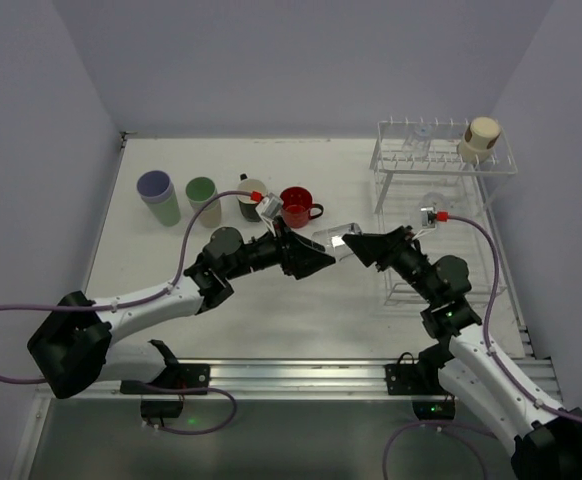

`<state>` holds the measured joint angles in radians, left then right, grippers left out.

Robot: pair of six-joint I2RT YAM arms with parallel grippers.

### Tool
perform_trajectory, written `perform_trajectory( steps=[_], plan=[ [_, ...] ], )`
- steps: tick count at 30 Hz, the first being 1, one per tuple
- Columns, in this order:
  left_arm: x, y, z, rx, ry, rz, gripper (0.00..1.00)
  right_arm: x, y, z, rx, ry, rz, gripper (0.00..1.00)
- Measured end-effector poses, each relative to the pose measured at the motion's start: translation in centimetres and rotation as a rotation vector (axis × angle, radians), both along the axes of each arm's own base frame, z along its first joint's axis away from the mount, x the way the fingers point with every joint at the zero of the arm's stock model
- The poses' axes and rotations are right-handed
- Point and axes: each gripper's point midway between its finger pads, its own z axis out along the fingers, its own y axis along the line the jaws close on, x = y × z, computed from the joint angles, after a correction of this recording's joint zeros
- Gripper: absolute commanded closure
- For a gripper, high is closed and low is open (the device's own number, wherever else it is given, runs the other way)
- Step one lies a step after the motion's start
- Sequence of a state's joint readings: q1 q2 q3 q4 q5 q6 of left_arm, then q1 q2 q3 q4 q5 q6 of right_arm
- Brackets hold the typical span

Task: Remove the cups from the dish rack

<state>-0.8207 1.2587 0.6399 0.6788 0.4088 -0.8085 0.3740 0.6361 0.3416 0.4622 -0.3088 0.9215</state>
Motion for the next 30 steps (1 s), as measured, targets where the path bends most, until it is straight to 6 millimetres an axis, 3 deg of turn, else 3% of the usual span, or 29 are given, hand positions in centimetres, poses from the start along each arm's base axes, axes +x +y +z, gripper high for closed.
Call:
perform_trajectory(
  steps=[3, 5, 7, 9, 10, 11, 13, 14, 18, 22, 26, 30],
  plan=[
    [-0.1, -0.3, 0.4, -0.029, 0.001, -0.017, 0.35, -0.7, 1.6, 0.0, 0.048, 0.019, 0.091, 0.71],
    [-0.2, -0.3, 0.7, -0.046, 0.002, -0.018, 0.46, -0.8, 2.3, 0.0, 0.082, 0.029, 0.128, 0.71],
    [-0.1, -0.2, 0.8, -0.058, 0.002, -0.012, 0.72, -0.9, 2.9, 0.1, 0.118, 0.038, 0.158, 0.7],
    [-0.2, -0.1, 0.7, -0.064, 0.006, -0.008, 1.0, -0.8, 3.3, 0.0, 0.141, 0.048, 0.18, 0.63],
    [-0.4, 0.0, 1.0, -0.078, 0.004, -0.013, 1.0, -0.8, 3.5, -0.3, 0.16, 0.069, 0.19, 0.54],
    [-0.5, 0.2, 1.4, -0.089, -0.004, -0.014, 1.0, -0.8, 3.7, -0.4, 0.181, 0.083, 0.198, 0.27],
    [-0.8, 0.6, 1.8, -0.093, -0.016, -0.003, 1.0, -1.0, 4.0, 0.0, 0.199, 0.077, 0.219, 0.06],
    [-0.7, 0.8, 1.8, -0.085, -0.027, 0.011, 1.0, -1.2, 4.2, -0.1, 0.195, 0.077, 0.234, 0.01],
    [0.3, 2.4, 1.7, -0.013, -0.06, 0.118, 1.0, -1.3, 4.3, -1.5, 0.128, 0.097, 0.222, 0.01],
    [1.9, 5.1, 0.1, 0.16, -0.055, 0.276, 1.0, -0.4, 3.5, -2.7, 0.015, 0.12, 0.143, 0.01],
    [3.5, 8.8, -3.4, 0.385, 0.001, 0.425, 1.0, -0.1, 2.4, -3.9, -0.08, 0.125, 0.075, 0.01],
    [5.2, 14.3, -9.1, 0.647, 0.117, 0.556, 1.0, -0.2, 1.6, -6.0, -0.169, 0.163, 0.043, 0.01]
  ],
)
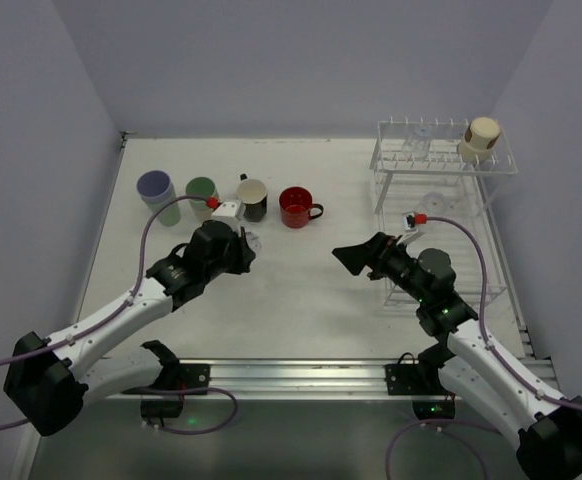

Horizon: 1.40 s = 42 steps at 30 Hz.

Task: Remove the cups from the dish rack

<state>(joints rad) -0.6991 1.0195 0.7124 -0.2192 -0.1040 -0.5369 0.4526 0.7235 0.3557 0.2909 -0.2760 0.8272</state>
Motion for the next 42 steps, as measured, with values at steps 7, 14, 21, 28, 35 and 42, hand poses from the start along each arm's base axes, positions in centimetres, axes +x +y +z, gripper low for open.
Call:
perform_trajectory(
  steps=[7, 14, 21, 28, 35, 42],
  plan=[
    [-0.1, 7.4, -8.4, 0.369, 0.251, 0.155, 1.0, -0.2, -1.4, -2.3, -0.132, 0.036, -0.04, 0.01],
    [0.7, 9.3, -10.1, 0.575, 0.349, 0.174, 1.0, -0.4, -2.3, -3.2, -0.207, 0.034, -0.055, 0.01],
    [1.6, 10.1, -11.1, 0.695, 0.4, 0.151, 0.7, -0.3, -2.9, -4.1, -0.258, 0.042, -0.075, 0.01],
    [1.9, 11.9, -11.3, 0.734, 0.423, 0.172, 0.35, -0.2, -3.7, -4.0, -0.281, 0.028, -0.112, 0.01],
    [2.8, 10.8, -7.0, 0.625, 0.304, 0.178, 0.15, 0.6, -5.3, -4.1, -0.334, 0.05, -0.197, 0.1],
    [2.1, 6.9, 8.8, 0.177, -0.174, 0.101, 0.11, 3.6, -9.6, -3.2, -0.461, 0.086, -0.418, 0.27]
  ],
)
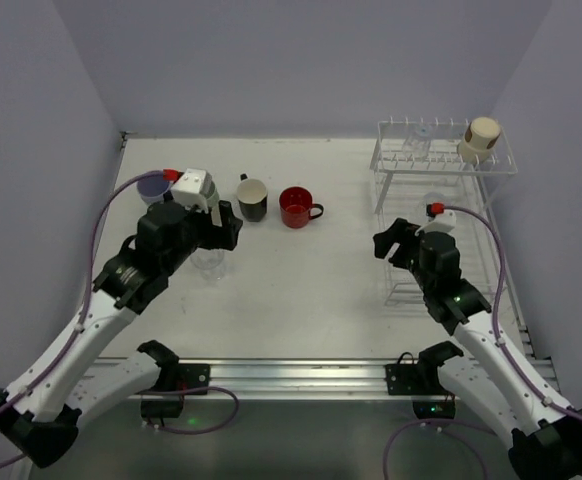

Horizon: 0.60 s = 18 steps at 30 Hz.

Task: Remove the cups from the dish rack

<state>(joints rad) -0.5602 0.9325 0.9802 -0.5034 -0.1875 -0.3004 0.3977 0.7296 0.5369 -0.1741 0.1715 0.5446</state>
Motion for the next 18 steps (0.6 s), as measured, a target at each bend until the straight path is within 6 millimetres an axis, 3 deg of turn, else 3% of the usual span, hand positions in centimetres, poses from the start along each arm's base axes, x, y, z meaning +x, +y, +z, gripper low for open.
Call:
perform_trajectory(
  steps=[2, 4, 6, 8, 12, 18],
  plan=[
    [-1.0, -0.1, 3.5, -0.086, -0.123, -0.039, 0.11, 0.9, -2.2, 0.4, -0.028, -0.005, -0.087, 0.28],
    [-2.1, -0.1, 5.1, -0.137, -0.201, -0.074, 0.11, 1.9, -4.7, 0.6, -0.065, -0.003, -0.185, 0.28],
    [-2.9, -0.3, 4.7, -0.153, -0.224, -0.11, 0.11, 2.9, -7.3, 0.6, -0.105, 0.011, -0.282, 0.25],
    [-3.4, -0.7, 3.0, -0.146, -0.205, -0.145, 0.11, 3.9, -9.3, 0.3, -0.14, 0.025, -0.351, 0.22],
    [-4.0, -1.5, 0.3, -0.122, -0.15, -0.211, 0.11, 5.8, -11.4, -0.5, -0.188, 0.023, -0.403, 0.15],
    [-5.6, -2.5, 1.5, -0.166, -0.183, -0.309, 0.11, 8.5, -12.7, -0.7, -0.245, -0.036, -0.409, 0.13]
  ],
)
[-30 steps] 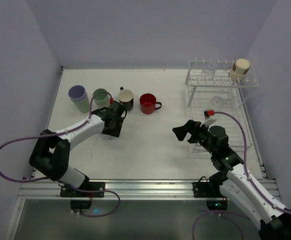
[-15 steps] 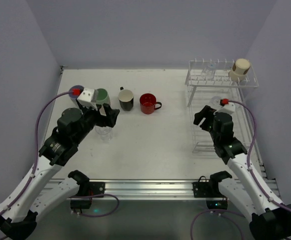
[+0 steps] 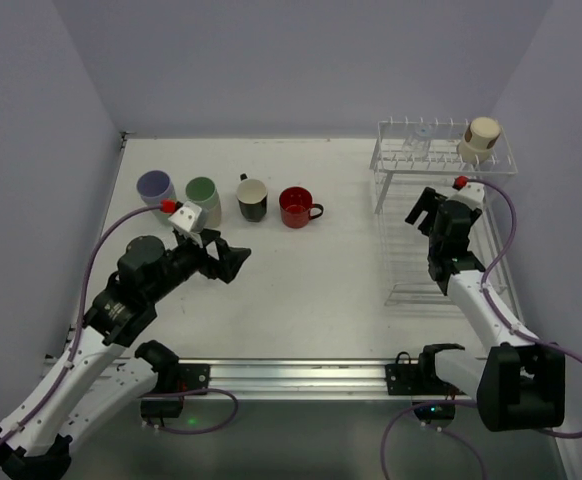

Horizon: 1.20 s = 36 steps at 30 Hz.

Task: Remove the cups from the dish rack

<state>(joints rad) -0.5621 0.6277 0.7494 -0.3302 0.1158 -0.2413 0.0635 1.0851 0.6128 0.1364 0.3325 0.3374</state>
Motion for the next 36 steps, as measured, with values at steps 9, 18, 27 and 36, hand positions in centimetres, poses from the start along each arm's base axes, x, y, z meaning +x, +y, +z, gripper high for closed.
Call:
perform_trajectory(
  steps=[9, 18, 27, 36],
  plan=[
    [-2.5, -0.9, 2.6, -0.066, -0.086, -0.096, 0.1, 2.1, -1.5, -1.7, -0.072, 0.005, 0.02, 0.11],
    [-3.9, -1.8, 2.9, -0.077, -0.097, -0.157, 0.1, 3.4, -1.2, -3.2, -0.127, 0.043, 0.081, 0.16],
    [-4.1, -1.8, 3.0, -0.08, -0.101, -0.162, 0.1, 4.3, -1.7, -5.7, -0.143, 0.122, 0.065, 0.07],
    [-3.8, -2.1, 2.5, -0.069, -0.083, -0.164, 0.11, 6.3, -2.6, -5.4, -0.158, 0.157, 0.011, 0.4]
  ],
)
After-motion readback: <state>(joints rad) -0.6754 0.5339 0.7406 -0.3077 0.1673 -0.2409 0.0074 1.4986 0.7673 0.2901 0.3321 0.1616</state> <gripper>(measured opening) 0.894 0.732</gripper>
